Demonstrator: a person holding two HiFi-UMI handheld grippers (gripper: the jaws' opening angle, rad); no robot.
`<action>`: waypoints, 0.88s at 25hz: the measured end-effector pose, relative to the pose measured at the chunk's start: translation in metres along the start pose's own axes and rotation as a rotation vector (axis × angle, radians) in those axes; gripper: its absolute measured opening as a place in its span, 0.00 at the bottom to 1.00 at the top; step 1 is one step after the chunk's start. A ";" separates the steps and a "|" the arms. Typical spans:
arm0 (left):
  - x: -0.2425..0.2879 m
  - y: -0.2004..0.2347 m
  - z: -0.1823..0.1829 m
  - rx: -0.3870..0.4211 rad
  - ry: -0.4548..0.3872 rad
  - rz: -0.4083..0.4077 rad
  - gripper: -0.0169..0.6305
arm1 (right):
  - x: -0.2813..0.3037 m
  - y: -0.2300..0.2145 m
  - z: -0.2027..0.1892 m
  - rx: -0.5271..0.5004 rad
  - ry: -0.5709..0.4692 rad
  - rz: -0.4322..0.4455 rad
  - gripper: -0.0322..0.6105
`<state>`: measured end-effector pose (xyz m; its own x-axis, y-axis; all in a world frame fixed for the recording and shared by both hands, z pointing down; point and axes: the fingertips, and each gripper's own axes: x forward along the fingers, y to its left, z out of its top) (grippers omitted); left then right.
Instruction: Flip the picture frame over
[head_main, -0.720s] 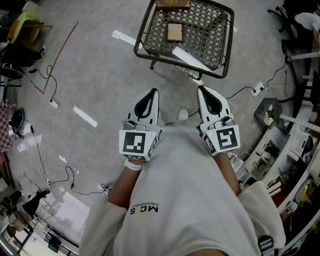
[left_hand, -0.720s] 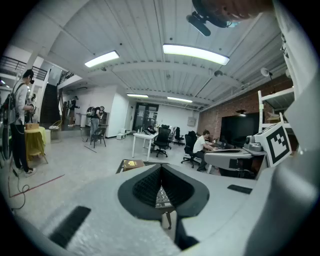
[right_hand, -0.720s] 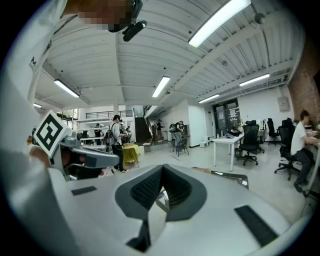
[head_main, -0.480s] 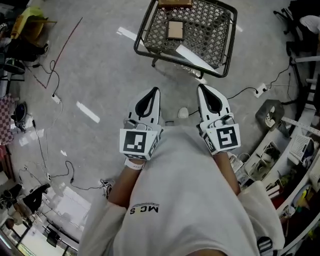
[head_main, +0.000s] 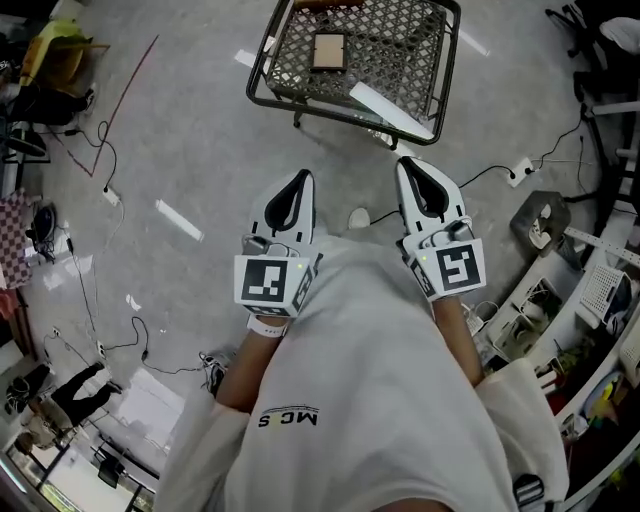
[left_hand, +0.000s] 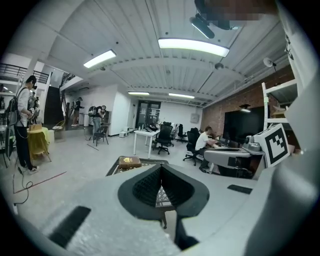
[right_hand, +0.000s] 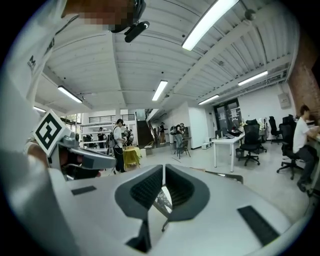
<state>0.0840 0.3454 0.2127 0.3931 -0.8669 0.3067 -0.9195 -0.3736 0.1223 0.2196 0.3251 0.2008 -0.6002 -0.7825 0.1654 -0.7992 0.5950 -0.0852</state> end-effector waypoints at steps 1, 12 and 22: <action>0.003 -0.003 -0.004 -0.012 0.006 -0.001 0.06 | -0.002 -0.004 -0.001 0.008 -0.005 -0.003 0.08; 0.061 0.011 0.001 -0.038 0.037 -0.057 0.06 | 0.036 -0.040 -0.012 0.087 0.016 -0.056 0.08; 0.157 0.128 0.063 -0.044 0.008 -0.130 0.06 | 0.177 -0.067 0.026 0.064 0.051 -0.134 0.08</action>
<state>0.0286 0.1411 0.2170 0.5086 -0.8096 0.2932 -0.8606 -0.4673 0.2026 0.1657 0.1417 0.2108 -0.4870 -0.8428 0.2291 -0.8734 0.4717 -0.1214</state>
